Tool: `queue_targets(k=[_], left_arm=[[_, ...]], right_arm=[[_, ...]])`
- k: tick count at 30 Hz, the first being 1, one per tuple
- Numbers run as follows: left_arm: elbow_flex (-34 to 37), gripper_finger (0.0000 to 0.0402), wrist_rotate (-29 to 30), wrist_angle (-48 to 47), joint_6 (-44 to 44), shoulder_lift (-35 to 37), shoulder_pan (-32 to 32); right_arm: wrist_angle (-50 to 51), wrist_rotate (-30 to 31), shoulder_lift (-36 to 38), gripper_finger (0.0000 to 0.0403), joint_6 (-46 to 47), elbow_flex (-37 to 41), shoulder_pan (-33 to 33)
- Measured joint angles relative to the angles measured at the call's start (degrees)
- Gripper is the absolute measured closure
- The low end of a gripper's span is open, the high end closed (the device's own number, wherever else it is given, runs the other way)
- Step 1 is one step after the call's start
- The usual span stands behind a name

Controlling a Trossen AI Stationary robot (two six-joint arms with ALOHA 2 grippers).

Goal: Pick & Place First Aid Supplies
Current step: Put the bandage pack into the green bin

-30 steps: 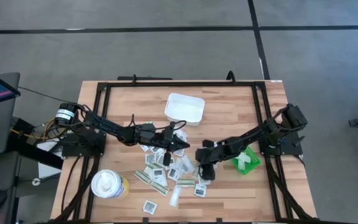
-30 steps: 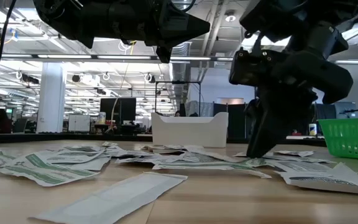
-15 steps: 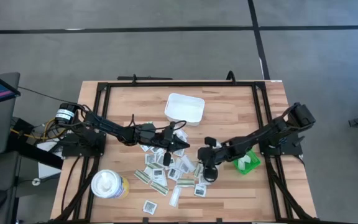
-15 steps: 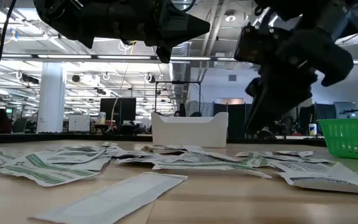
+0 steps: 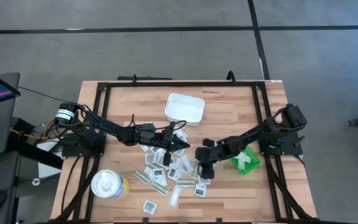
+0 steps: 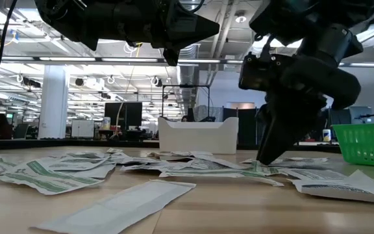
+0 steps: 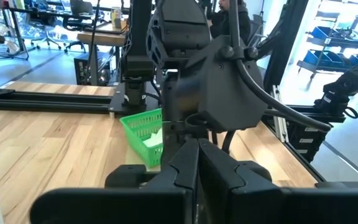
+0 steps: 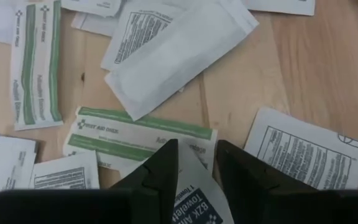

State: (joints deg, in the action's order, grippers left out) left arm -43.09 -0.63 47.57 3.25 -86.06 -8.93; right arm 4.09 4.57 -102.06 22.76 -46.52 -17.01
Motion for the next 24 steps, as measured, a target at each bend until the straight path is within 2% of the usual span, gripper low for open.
queue_targets(k=[5,13,19,24], left_arm=[[0.0,0.0389,0.0,0.0,0.0,0.0,0.0],[0.0,0.0389,0.01,0.0,0.0,0.0,0.01],[0.0,0.0389,-0.01,0.0,0.0,0.0,0.01],[0.0,0.0389,0.0,0.0,-0.01,0.0,0.0]], right_arm=[[-0.18,0.81,-0.14,0.0313,-0.28,-0.02,1.13],[-0.01,-0.4,-0.16,0.0395,-1.78,0.02,1.02],[0.91,-1.4,2.31,0.0395,-2.28,0.2,0.64],[1.58,-0.81,7.14,0.04,-2.34,0.2,-1.36]])
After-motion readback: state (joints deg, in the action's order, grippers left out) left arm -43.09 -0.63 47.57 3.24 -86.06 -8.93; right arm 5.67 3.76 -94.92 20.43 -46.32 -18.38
